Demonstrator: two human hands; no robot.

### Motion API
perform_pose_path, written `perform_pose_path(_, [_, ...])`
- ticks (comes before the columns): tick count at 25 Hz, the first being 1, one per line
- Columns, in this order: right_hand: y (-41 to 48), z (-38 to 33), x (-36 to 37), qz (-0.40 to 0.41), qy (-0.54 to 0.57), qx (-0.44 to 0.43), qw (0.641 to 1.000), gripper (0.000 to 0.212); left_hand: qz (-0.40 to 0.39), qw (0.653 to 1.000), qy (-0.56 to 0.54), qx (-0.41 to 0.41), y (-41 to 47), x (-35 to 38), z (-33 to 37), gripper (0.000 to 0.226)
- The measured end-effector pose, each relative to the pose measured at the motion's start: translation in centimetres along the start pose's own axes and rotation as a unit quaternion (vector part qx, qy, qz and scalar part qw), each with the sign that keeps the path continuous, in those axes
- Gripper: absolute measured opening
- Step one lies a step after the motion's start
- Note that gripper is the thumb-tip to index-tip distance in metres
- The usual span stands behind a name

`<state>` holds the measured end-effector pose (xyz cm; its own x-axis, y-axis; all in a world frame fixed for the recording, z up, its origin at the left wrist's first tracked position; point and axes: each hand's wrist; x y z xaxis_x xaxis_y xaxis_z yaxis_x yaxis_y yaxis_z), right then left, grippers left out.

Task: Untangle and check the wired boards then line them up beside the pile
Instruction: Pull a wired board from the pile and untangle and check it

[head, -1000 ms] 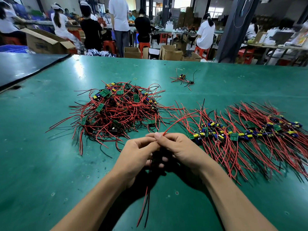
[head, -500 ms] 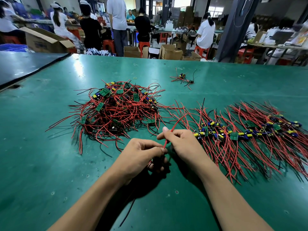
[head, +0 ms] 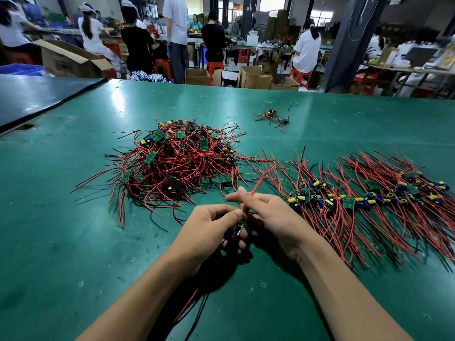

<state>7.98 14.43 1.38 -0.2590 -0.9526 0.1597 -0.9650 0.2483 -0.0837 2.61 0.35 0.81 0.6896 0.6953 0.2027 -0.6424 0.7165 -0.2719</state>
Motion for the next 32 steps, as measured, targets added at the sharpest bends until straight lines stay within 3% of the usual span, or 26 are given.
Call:
perform_pose_path(4, [-0.3,0.2,-0.1,-0.076,0.027,-0.003,0.997,0.041,-0.006,1.000,-0.009,-0.007,0.0,-0.5,0.3,0.023])
perform_pose_path(10, [0.6,0.0,-1.7,0.101,-0.102,-0.073,0.987,0.042,-0.055,0.996,0.074,0.003,-0.6,-0.5,0.6,0.022])
perform_pose_path(15, [0.7,-1.1,-1.8,0.160,0.078,-0.059,0.982,0.053,-0.094,0.990,0.105,0.014,-0.9,-0.7,0.8,0.018])
perform_pose_path(19, [0.5,-1.8,-2.4,0.125,0.197,-0.017,0.972,0.063,-0.093,0.986,0.135,0.021,-0.9,-0.7,0.7,0.019])
perform_pose_path(25, [0.6,-1.2,-2.4,0.143,0.116,0.002,0.983,0.065,-0.071,0.990,0.119,0.012,-0.8,-0.8,0.6,0.020])
perform_pose_path(32, [0.8,-0.7,-2.3,0.069,0.150,-0.086,0.983,0.037,-0.028,0.999,0.033,0.001,-0.2,-0.8,0.4,0.019])
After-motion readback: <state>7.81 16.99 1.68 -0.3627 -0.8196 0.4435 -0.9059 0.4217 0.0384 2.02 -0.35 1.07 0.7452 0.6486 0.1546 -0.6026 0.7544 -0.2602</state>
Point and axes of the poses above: each hand's wrist, its own y-axis towards the middle knuckle, its own x-axis out of the palm, z = x × y, and after that the axes turned 9 degrees about -x, right-handed
